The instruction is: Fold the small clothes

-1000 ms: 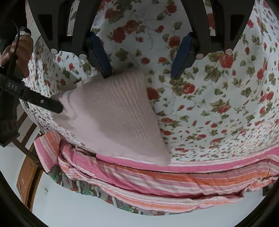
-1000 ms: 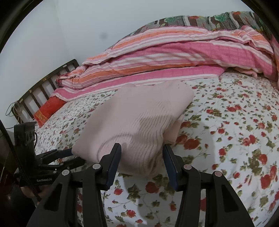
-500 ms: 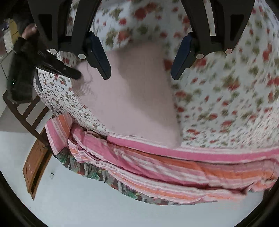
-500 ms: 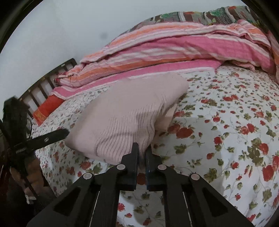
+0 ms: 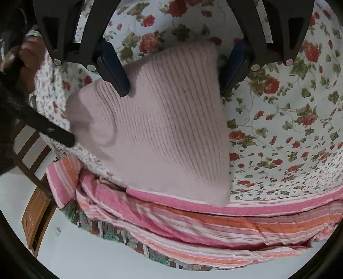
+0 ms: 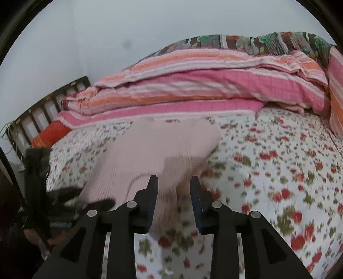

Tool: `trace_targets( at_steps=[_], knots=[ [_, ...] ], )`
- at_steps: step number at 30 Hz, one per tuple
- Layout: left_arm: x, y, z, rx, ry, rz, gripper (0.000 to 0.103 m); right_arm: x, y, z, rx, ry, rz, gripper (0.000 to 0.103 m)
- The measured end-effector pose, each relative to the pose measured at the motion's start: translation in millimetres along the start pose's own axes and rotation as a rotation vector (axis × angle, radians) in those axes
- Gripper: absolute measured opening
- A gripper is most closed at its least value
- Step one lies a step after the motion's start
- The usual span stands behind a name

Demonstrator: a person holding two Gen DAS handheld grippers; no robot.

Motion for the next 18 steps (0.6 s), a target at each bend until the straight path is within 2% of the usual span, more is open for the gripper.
trace_targets(
  at_steps=[3,5,6,10,12,15,18],
  knots=[
    [-3,-12,-2,0.007,0.001,0.045,0.083,-5,17,0,0.016,0.004,-0.013,0.028],
    [-7,-20,-6,0.013,-0.012,0.075,0.083,1,39,8,0.068,0.023,-0.074,0.015],
    [-10,-25,-11,0.021,-0.025,0.084,0.083,5,45,11,0.054,0.034,-0.083,0.011],
    [-25,-28,-24,0.033,-0.053,0.092,0.083,9,32,18,0.024,0.051,-0.013,0.005],
    [-35,-24,-29,0.039,-0.07,0.086,0.082,6,25,20,0.012,0.067,0.002,0.005],
    [-49,-21,-36,0.031,-0.098,0.097,0.082,2,34,16,0.037,0.031,-0.047,0.006],
    [-65,-17,-47,-0.047,-0.127,0.091,0.082,-11,28,9,0.084,-0.004,-0.015,0.015]
  ],
)
Point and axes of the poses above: each gripper's, at about its wrist camera, not at the fingertips, and y roughly the way its jaws point, z to its right, x to its underside, the point moved 10 cm from there along y, roughly the way its jaws point, and after that the axes turned 15 degrees about -z, right-handed, at the moved point
